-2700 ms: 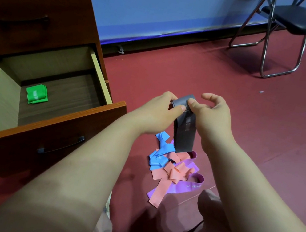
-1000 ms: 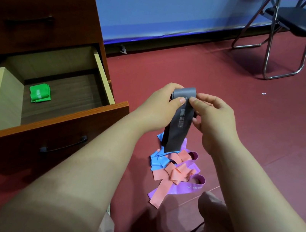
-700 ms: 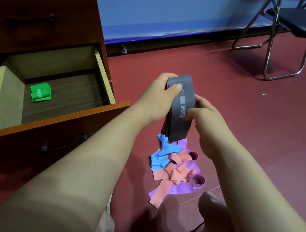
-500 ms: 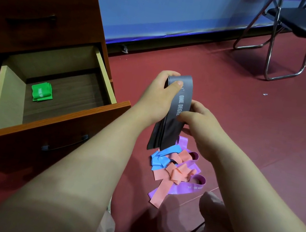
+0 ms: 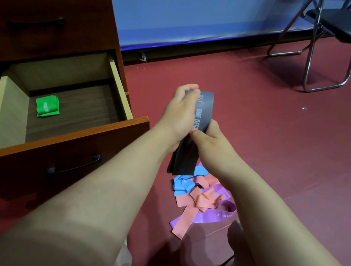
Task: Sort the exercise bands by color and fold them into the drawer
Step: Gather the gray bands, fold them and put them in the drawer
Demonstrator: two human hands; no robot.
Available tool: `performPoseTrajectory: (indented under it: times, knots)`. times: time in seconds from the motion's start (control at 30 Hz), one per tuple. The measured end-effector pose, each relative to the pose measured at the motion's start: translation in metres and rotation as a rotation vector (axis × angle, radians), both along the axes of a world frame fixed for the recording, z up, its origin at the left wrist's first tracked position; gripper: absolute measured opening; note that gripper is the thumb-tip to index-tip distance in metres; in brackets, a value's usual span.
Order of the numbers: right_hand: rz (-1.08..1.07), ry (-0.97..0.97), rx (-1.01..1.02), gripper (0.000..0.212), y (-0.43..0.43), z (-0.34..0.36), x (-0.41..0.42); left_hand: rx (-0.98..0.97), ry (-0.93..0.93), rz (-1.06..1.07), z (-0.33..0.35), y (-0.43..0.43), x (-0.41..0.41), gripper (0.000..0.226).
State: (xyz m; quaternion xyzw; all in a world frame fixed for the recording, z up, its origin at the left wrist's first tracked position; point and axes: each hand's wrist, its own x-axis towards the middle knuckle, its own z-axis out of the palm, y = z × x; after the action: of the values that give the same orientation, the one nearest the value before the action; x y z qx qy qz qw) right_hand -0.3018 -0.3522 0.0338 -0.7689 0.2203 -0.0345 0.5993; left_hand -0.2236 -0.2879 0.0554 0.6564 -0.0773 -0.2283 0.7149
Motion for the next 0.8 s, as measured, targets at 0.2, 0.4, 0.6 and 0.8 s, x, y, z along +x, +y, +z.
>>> performPoseTrajectory:
  times: [0.2,0.4,0.6,0.8]
  knots:
    - [-0.022,0.008,-0.014,0.024,-0.003,-0.002,0.001,-0.020,0.039,0.058,-0.001,-0.002,0.000,0.023]
    - [-0.081,-0.028,0.106,0.019,-0.007,0.002,0.000,-0.015,0.045,0.131,0.000,-0.002,0.006,0.021]
    - [-0.058,-0.049,0.186,0.017,-0.008,0.004,-0.002,0.005,0.080,0.171,-0.003,-0.001,0.011,0.023]
    - [-0.122,-0.064,0.150,0.015,-0.009,0.002,0.000,-0.007,0.189,0.191,-0.003,0.000,0.012,0.034]
